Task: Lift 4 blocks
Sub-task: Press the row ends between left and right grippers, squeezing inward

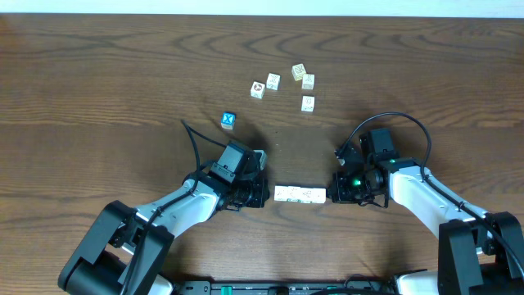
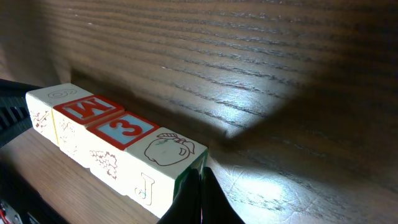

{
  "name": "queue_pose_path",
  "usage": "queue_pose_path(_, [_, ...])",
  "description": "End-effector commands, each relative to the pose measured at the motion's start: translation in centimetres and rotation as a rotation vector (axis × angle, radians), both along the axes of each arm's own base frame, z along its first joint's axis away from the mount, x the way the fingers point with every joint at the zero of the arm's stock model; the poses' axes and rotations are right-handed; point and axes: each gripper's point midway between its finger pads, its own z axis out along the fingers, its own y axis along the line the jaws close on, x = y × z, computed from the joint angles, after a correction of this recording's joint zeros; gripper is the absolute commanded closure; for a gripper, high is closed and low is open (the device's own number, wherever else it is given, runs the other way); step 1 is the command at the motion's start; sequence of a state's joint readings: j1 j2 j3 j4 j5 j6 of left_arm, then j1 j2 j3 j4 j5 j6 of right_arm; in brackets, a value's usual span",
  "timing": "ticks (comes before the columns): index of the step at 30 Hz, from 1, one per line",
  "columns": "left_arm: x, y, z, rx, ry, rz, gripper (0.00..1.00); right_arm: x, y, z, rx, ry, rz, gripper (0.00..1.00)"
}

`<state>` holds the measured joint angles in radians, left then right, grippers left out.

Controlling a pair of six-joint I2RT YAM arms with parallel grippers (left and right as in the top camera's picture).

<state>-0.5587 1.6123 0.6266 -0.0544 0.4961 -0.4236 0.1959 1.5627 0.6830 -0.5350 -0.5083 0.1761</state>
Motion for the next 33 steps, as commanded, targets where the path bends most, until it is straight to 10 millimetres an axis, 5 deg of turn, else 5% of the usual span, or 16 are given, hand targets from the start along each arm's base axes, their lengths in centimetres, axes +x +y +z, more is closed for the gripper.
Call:
queue_pose_path(1, [-0.1,-0.1,-0.5,0.008,-0.009,-0.028,0.93,-0.5,0.5,0.0,0.024,0.023,0.003,0.99])
queue_pose_path(14, [0.8,-1.5,0.7,-0.077,-0.029,-0.009,0.92,-0.5,0.7,0.1,0.036,0.048,-0.035,0.99])
queue_pose_path(23, [0.8,-1.5,0.7,-0.077,-0.027,-0.007,0.92,-1.3,-0.9,-0.8,-0.065,0.102,-0.087,0.99])
queue_pose_path(33, [0.7,-1.4,0.7,-0.076,-0.026,-0.007,0.93,-1.2,0.4,-0.1,0.016,0.1,-0.073,0.99])
